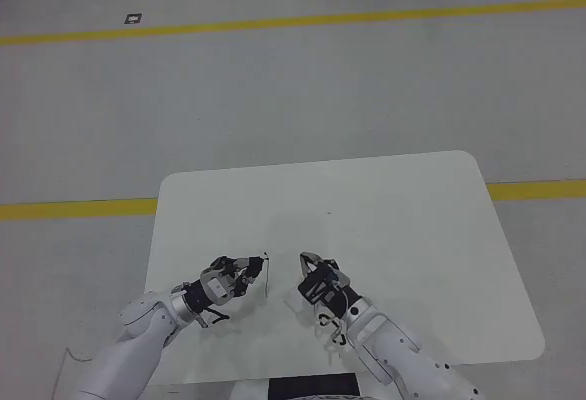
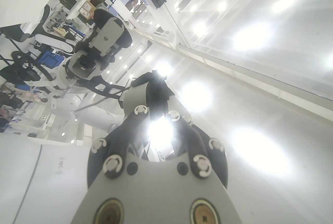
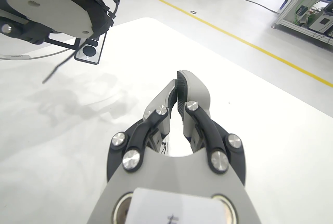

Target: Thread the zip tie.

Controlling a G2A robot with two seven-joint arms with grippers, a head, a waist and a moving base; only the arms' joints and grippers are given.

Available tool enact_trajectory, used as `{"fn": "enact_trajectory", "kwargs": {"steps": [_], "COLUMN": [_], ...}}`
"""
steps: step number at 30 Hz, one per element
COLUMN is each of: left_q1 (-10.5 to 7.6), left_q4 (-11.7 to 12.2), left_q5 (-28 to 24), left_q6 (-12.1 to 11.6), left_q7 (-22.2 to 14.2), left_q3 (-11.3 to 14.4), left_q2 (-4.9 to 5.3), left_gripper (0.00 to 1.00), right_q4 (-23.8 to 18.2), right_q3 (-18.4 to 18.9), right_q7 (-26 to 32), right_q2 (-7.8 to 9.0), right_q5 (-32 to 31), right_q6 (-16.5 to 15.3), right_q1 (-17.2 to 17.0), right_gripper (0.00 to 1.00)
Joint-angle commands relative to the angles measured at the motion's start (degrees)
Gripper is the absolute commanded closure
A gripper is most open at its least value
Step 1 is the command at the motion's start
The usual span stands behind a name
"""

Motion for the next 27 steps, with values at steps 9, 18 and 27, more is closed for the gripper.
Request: {"fn": "enact_trajectory", "kwargs": {"steps": [9, 18, 27], "left_q1": [0.0, 0.0, 0.0], "left_q4": [0.0, 0.0, 0.0], "left_q5": [0.0, 0.0, 0.0], "left_q6": [0.0, 0.0, 0.0], "left_q7": [0.0, 0.0, 0.0], "left_q3": [0.0, 0.0, 0.0], "left_q2": [0.0, 0.0, 0.0], "left_gripper": [1.0, 1.0, 1.0], "right_q4": [-2.0, -3.2, -1.8], "right_q3": [1.8, 0.9, -1.9], "right_q7": [-0.5, 1.1, 1.5], "right_q2": [0.64, 0.7, -0.55], "right_q5": [6.1, 9.4, 11.8], "right_q6": [-10.9, -16.7, -14.3], "right_q1": [-2.0, -2.8, -0.6], "right_gripper": [0.0, 0.18, 0.59]}}
